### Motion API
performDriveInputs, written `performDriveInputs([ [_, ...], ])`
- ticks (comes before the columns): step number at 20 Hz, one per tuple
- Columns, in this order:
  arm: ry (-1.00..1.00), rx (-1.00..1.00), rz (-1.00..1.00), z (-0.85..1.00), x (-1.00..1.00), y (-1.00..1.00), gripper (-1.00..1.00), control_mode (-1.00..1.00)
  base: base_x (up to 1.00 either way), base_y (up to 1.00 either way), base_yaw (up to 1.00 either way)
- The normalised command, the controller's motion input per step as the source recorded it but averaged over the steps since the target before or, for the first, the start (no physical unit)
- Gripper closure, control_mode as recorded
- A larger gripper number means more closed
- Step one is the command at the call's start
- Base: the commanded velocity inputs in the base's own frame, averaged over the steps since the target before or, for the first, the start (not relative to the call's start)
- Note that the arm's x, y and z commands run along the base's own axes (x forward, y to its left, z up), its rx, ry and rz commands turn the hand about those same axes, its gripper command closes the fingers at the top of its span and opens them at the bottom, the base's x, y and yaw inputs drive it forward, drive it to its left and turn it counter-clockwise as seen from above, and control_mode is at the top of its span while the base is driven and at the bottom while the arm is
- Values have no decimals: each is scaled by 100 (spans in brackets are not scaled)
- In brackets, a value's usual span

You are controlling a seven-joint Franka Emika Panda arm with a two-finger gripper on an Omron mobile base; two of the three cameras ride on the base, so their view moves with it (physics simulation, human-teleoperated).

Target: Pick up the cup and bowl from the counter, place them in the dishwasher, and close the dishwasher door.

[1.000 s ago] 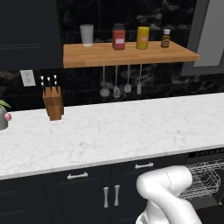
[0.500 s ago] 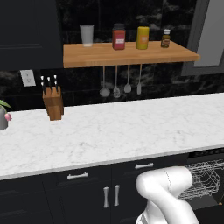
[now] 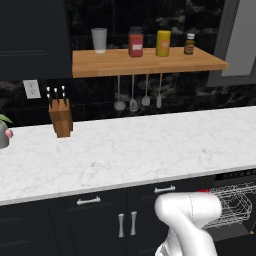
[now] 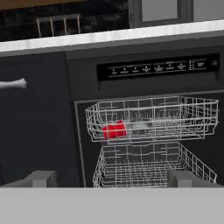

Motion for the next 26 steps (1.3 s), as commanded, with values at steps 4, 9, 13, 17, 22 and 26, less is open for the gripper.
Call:
performDriveInputs([
  [4,-31,-15,0,9,58,56,-100,-100,0,0,0],
  [9,0,-5,0,-68,46,-9,-100,-100,0,0,0],
  [13,4,0,0,-73,-6,-64,-100,-100,0,0,0],
  [17,0,3,0,-38,-42,-84,-100,-100,0,0,0],
  [22,0,2,0,-17,-96,-84,-100,-100,0,0,0],
  [26,7,0,1,-51,-68,-71,-100,-100,0,0,0],
])
